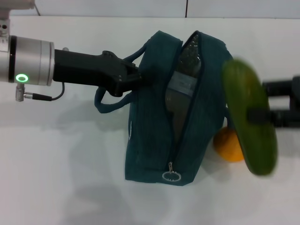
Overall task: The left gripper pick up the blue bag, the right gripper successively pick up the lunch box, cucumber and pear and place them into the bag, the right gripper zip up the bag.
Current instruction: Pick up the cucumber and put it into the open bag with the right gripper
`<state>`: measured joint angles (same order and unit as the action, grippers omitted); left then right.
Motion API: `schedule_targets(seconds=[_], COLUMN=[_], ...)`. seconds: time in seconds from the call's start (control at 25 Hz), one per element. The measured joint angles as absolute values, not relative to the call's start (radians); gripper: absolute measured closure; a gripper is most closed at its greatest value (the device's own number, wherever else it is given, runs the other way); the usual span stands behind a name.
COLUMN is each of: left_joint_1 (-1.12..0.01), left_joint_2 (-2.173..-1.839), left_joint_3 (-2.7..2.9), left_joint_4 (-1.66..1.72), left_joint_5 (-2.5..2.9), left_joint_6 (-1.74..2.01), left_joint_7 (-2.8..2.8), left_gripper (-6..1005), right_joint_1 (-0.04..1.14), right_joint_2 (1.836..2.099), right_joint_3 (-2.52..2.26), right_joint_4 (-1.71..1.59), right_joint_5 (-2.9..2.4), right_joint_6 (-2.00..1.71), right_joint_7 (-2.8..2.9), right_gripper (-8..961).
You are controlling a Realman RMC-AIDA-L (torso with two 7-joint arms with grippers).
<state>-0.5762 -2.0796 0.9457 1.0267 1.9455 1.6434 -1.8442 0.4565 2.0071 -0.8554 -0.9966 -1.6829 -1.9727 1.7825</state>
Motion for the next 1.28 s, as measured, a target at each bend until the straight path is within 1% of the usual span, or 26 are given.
schedule_targets(seconds=[0.32,0.56,0.8,1.04,1.28], left_joint_1=[-0.589,-0.600,-0.604,-0.612,-0.610], left_joint_2=[-2.081,-2.083,-2.083,-2.083,-2.083], left_joint_3=[0.954,0.955,0.963,0.966,0.966], left_joint_4=[1.029,1.022,1.021,1.019,1.018], left_joint_5=[1.941,1.941,1.941,1.942,1.946], left_joint_6=[1.645,1.644,1.641,1.639,1.638], left_joint_7=[-1.844,-1.840,-1.840,-1.838,-1.827], left_gripper=[960,960,960,960,960], right_joint_1=[0.537,0.578,0.632,0.632,0.603], right_joint_2=[2.015,2.014,2.010,2.014,2.015], right_joint_3=[-0.842,-0.838,-0.893,-1.003,-1.084], right_joint_4=[-0.739,-0.669,-0.577,-0.560,-0.545], right_joint_5=[-1.400,-1.266,-1.257,-1.264,-1.264], right_joint_6=[-1.910,-1.782,-1.664,-1.647,-1.642], right_joint_7=[1.573,1.506,1.459,1.417,1.354], right_gripper=[421,421,421,420,420])
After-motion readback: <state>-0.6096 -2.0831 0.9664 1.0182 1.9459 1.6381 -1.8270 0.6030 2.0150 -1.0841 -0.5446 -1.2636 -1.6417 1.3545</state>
